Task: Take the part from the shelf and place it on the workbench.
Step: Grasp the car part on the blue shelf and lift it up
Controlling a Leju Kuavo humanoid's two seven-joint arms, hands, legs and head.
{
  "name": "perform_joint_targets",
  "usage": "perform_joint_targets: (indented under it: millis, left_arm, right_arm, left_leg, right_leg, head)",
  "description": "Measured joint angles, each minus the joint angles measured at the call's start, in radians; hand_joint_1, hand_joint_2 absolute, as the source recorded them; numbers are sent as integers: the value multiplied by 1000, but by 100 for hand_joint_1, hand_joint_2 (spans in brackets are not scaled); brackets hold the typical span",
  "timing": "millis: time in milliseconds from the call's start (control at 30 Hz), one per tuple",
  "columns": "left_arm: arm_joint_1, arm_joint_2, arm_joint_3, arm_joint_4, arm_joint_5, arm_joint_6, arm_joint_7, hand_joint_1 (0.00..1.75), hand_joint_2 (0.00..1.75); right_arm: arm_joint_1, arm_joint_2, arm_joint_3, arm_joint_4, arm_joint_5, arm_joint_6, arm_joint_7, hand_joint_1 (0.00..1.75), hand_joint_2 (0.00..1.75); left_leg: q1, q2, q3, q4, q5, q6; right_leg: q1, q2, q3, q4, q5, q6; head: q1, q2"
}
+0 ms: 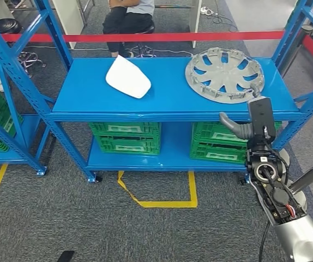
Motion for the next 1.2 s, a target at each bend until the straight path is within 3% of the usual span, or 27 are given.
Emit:
perform_joint_targets:
  millis: [767, 1200]
  left_arm:
    - [0, -1, 0, 3, -1, 5, 48, 0, 0]
    - [0, -1, 0, 6, -5, 11, 44, 0, 0]
  right_arm:
    - [15, 2, 18, 8, -49, -5, 14, 0, 175]
    - [80, 2, 6, -45, -66, -31, 6, 0, 175]
  left_leg:
    - [0, 0, 0, 0, 0, 0]
    - [0, 0, 0, 0, 0, 0]
  right_leg:
    - [0, 0, 0, 0, 0, 0]
    - [0, 0, -1, 0, 0, 0]
  head:
    - [0, 0]
    - [0, 0]
